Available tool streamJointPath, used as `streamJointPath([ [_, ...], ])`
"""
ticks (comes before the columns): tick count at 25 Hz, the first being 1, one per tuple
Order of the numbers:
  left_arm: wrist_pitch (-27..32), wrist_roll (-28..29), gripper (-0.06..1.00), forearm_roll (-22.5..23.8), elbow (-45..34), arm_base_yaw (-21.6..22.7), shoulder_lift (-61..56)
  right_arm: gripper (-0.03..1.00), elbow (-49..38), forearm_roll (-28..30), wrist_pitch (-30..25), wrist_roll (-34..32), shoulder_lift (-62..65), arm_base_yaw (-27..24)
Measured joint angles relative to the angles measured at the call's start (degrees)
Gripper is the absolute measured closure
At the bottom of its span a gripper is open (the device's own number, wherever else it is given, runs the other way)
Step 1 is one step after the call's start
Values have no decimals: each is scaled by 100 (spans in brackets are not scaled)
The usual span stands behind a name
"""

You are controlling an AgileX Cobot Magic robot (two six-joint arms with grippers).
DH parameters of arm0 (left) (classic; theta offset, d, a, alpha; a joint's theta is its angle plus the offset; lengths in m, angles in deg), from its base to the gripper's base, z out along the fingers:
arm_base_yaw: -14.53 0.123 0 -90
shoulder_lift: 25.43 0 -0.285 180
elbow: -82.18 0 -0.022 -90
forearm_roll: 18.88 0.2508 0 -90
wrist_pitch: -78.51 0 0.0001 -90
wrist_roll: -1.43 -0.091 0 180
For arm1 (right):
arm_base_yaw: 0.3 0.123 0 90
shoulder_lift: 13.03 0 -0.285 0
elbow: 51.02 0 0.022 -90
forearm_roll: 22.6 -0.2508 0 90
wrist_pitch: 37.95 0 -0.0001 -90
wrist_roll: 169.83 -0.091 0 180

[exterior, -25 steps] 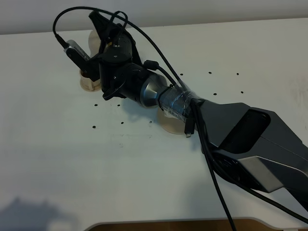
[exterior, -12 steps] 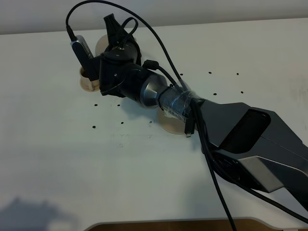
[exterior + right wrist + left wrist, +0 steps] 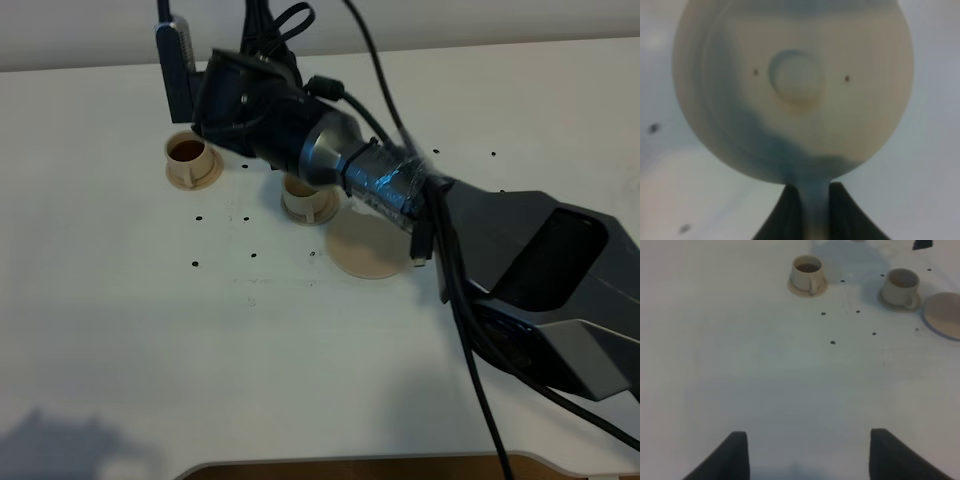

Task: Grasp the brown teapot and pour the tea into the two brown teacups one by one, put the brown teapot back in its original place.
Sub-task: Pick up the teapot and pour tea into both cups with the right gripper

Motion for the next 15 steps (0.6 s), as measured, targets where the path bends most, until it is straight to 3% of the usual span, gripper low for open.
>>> streamJointPath([
  [7,0,0,40,0,0,0,0,87,0,-1302,-872,-94,144,0],
  [15,0,0,40,0,0,0,0,87,0,-2736,-1078,-121,144,0],
])
